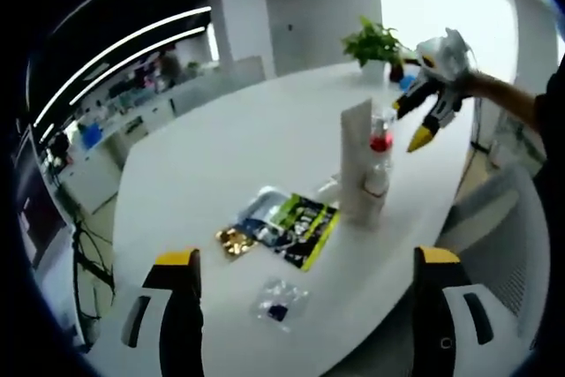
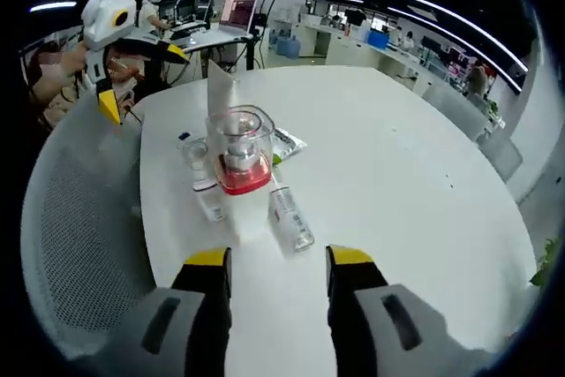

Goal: Arrange the skincare products in the storage area until every visible bottle or jar stands upright without overlapping.

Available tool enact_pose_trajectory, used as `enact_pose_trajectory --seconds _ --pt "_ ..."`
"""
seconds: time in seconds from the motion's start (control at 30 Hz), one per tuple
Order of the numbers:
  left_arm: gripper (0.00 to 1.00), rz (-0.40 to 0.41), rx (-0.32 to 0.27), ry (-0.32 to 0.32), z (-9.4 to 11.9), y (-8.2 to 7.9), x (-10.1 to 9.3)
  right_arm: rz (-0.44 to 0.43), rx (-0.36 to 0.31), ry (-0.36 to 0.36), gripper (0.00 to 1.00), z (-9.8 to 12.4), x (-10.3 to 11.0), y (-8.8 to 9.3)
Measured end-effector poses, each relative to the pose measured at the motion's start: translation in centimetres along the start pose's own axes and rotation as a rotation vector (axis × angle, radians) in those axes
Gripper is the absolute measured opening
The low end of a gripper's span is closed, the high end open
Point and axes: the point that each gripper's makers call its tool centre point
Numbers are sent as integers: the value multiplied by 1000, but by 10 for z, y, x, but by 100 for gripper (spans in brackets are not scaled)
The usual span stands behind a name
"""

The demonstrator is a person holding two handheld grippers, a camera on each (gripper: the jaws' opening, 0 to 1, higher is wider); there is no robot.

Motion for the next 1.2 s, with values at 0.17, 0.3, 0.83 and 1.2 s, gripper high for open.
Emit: enact_pose_trajectory --seconds 0.17,0.3,0.83,1.2 --pt "97 11 10 2 -2 2 -1 24 32 -21 40 -18 -13 4" --pt "97 17 14 5 -3 4 -3 46 46 -41 39 -31 -18 2" --pt "97 40 33 16 -6 9 -8 148 144 -190 31 -75 -12 5" --pt "97 55 43 20 -6 13 -9 187 212 -258 28 -100 -9 11"
Point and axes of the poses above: the point that each gripper's makers call its tool centre point, and the gripper's own axes: z roughly backward along the fingers, x roughly to its left, y roughly out of its underside, and after that the axes turned 6 degrees about -z, right-handed
